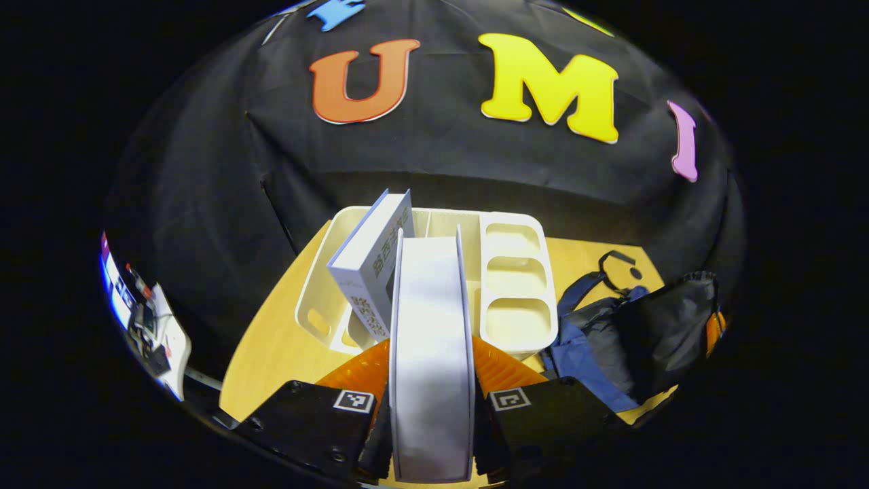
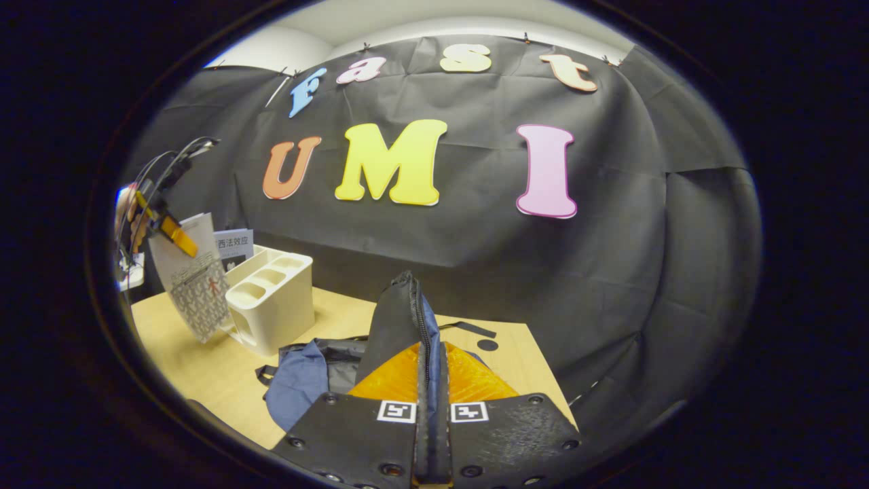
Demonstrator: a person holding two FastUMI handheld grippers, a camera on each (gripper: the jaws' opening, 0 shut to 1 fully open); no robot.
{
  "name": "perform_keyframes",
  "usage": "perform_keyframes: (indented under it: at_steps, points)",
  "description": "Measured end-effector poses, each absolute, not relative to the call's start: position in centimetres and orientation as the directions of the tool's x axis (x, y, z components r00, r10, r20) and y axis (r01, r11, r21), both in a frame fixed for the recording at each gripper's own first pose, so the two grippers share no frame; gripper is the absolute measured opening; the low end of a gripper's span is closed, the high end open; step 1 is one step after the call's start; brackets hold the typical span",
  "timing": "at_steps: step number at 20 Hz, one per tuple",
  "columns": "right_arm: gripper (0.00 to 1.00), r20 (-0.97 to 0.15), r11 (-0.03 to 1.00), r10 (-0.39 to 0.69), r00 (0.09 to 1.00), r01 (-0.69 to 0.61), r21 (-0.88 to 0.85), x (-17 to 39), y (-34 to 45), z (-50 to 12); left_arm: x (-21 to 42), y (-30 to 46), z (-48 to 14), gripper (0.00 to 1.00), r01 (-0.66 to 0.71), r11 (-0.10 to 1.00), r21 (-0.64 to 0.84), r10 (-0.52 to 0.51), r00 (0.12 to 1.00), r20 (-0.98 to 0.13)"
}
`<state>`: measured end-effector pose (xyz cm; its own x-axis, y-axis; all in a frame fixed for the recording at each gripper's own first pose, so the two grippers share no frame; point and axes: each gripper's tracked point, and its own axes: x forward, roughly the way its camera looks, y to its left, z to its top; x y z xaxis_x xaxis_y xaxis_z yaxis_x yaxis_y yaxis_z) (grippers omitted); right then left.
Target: Open the schoolbag, grab two books from the bookshelf and put them into the schoolbag.
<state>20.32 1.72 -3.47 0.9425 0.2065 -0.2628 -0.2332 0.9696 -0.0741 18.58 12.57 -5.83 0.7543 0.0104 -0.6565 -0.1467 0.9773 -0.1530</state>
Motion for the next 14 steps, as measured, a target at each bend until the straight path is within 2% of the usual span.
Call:
perform_keyframes:
  at_steps: [4,6,8,10,11,12,13,14]
  points:
    - [0.04,-0.285,0.971,0.212,0.935,-0.236,-0.050,20.7,2.3,-4.5,14.1,13.5,-8.5,0.48,-0.235,0.902,-0.361,-0.062,0.757,-0.650]
    - [0.04,-0.295,0.970,0.218,0.930,-0.240,-0.042,20.8,2.6,-4.8,12.2,13.9,-8.8,0.44,-0.269,0.832,-0.485,-0.114,0.773,-0.625]
    - [0.04,-0.293,0.971,0.221,0.930,-0.239,-0.027,20.8,2.8,-4.8,10.5,15.2,-8.7,0.48,-0.321,0.765,-0.559,-0.102,0.795,-0.597]
    - [0.04,-0.300,0.971,0.223,0.927,-0.239,-0.018,20.8,2.8,-5.1,8.8,16.3,-7.6,0.43,-0.337,0.711,-0.617,-0.083,0.832,-0.549]
    - [0.04,-0.306,0.973,0.213,0.928,-0.232,-0.024,20.9,2.6,-5.1,8.4,16.2,-7.3,0.48,-0.334,0.677,-0.656,-0.093,0.846,-0.526]
    - [0.04,-0.309,0.973,0.211,0.927,-0.230,-0.027,20.9,2.5,-4.9,8.2,15.9,-6.7,0.43,-0.325,0.635,-0.701,-0.104,0.863,-0.494]
    - [0.04,-0.308,0.973,0.212,0.927,-0.231,-0.026,20.9,2.5,-4.6,7.9,15.9,-6.2,0.48,-0.324,0.585,-0.743,-0.104,0.879,-0.466]
    - [0.04,-0.309,0.973,0.208,0.928,-0.227,-0.027,20.9,2.4,-4.4,8.2,15.7,-6.1,0.48,-0.326,0.532,-0.781,-0.102,0.891,-0.442]
